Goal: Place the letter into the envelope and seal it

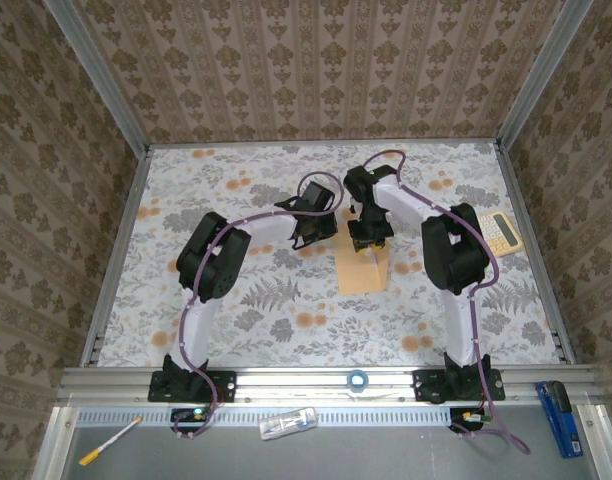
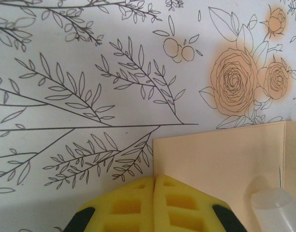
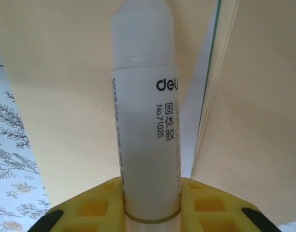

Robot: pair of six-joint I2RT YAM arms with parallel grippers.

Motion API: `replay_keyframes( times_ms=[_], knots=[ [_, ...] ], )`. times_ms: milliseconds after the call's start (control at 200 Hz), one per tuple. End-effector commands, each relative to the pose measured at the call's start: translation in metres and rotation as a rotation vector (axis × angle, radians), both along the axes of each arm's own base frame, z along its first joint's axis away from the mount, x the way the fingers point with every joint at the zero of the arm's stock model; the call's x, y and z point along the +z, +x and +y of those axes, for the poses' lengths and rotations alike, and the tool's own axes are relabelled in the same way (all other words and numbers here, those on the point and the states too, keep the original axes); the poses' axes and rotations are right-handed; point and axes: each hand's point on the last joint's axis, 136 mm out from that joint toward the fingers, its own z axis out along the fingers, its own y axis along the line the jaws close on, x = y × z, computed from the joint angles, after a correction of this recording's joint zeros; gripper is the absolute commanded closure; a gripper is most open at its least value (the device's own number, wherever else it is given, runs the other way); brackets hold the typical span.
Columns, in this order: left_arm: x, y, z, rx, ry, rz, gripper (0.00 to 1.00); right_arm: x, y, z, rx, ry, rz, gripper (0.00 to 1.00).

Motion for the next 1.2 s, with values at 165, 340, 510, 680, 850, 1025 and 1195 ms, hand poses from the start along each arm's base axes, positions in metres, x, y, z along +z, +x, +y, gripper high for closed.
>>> replay_keyframes(
  times_ms=[165,340,510,680,850,1025,1195],
  knots=[
    [-0.015,-0.018,0.022,0.004,0.075,0.096,1.00,0.073,0.012,-0.007,-0.030,0.022,-0.143,0.90],
    [0.016,-0.005,0.024,0.009,0.031,0.035,1.00,0.095,0.016,-0.009,-0.054,0.055,-0.191,0.90],
    [0.059,0.006,0.031,0.019,-0.028,-0.038,0.79,0.108,0.018,-0.011,-0.086,0.105,-0.221,0.90],
    [0.103,0.010,0.037,0.027,-0.101,-0.110,0.46,0.118,0.021,-0.009,-0.125,0.202,-0.252,0.90],
    [0.143,0.010,0.040,0.019,-0.252,-0.171,0.27,0.130,0.023,0.002,-0.140,0.356,-0.291,0.90],
    [0.180,0.004,0.046,-0.013,-0.425,-0.236,0.23,0.157,0.024,0.030,-0.093,0.618,-0.370,0.89],
    [0.228,-0.011,0.046,-0.095,-0.613,-0.337,0.21,0.182,0.024,0.055,-0.066,0.836,-0.424,0.89]
  ],
)
